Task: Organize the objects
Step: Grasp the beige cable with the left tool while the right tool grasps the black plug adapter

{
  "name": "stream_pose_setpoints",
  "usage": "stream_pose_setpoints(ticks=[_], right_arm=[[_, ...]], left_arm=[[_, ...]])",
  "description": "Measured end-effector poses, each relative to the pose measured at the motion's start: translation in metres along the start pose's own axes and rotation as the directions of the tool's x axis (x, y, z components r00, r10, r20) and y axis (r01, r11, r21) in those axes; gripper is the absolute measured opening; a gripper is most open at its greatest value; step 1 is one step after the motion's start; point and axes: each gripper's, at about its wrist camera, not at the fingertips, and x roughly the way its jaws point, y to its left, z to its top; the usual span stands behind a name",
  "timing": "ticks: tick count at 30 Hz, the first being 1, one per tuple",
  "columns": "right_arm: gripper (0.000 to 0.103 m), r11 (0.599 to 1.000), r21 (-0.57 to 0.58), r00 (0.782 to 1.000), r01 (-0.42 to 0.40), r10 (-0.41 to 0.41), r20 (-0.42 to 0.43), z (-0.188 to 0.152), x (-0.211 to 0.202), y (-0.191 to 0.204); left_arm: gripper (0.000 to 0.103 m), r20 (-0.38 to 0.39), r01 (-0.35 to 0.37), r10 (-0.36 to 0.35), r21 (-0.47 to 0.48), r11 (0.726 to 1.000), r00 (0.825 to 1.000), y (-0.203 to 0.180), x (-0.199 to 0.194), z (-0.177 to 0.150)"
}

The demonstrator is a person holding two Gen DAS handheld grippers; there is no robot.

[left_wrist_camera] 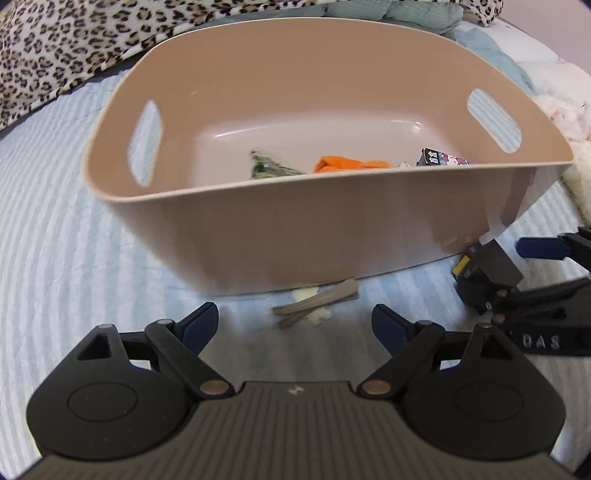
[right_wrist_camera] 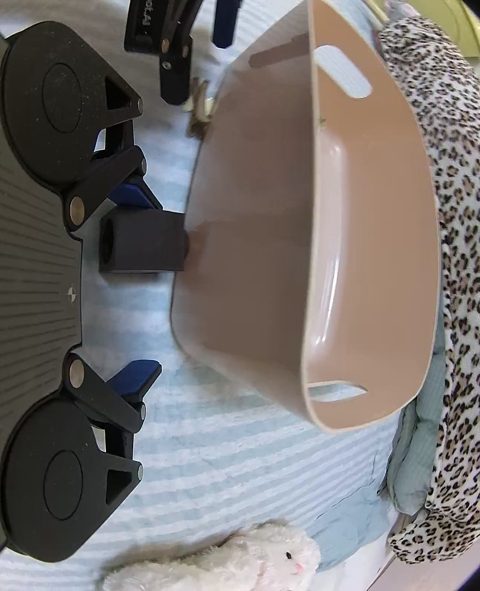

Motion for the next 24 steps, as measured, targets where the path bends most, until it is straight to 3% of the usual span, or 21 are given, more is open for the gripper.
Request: stream_pose_setpoints(ticks=[4, 6, 9, 15, 16, 17, 20, 24], right_arm=[[0.082, 1.000, -0.006, 1.000, -0.016, 0.016, -0.002, -0.001, 0.004, -0.007], [0.082, 1.000, -0.011, 1.000, -0.022, 0.022, 0.003, -0.004, 0.003, -0.012], [0.077, 0.999, -0.018, 0.999, -0.033, 0.033, 0.009, -0.005, 0.006, -0.011], [0.046, 0.998, -0.035, 0.998, -0.055, 0.056, 0.026, -0.004, 0.001, -0.008], [0.037, 0.997, -0.033, 0.997, -0.066, 0.067, 0.026, -0.004, 0.000, -0.008], [0.029, 0.996, -0.031, 0.997, -0.079, 0.080, 0.024, -0.004, 0.000, -0.010], [0.029, 0.995, -0.036, 0.996, -0.091, 0.092, 0.022, -0.005, -0.003, -0.012], [0.029, 0.994, -0.025, 0.994, -0.109, 0.109, 0.020, -0.009, -0.010, -0.014]], left_arm=[[0.086, -0.012, 0.016, -0.017, -0.055, 0.998, 1.000, -0.007, 0.012, 0.003], [0.071, -0.027, 0.014, -0.016, -0.065, 0.998, 1.000, -0.010, 0.018, 0.002], [0.049, 0.002, -0.003, 0.003, -0.009, 1.000, 1.000, -0.013, 0.018, -0.001], [0.048, -0.004, 0.019, -0.019, -0.038, 0.999, 1.000, -0.008, 0.017, -0.001], [0.032, -0.005, 0.018, -0.018, -0.032, 0.999, 1.000, -0.009, 0.017, -0.002], [0.031, -0.012, 0.023, -0.023, -0.026, 0.999, 1.000, -0.009, 0.016, -0.003], [0.014, -0.028, 0.047, -0.048, -0.030, 0.998, 0.998, -0.007, 0.014, -0.005], [0.012, -0.023, 0.070, -0.071, -0.041, 0.997, 0.997, -0.004, 0.011, -0.008]])
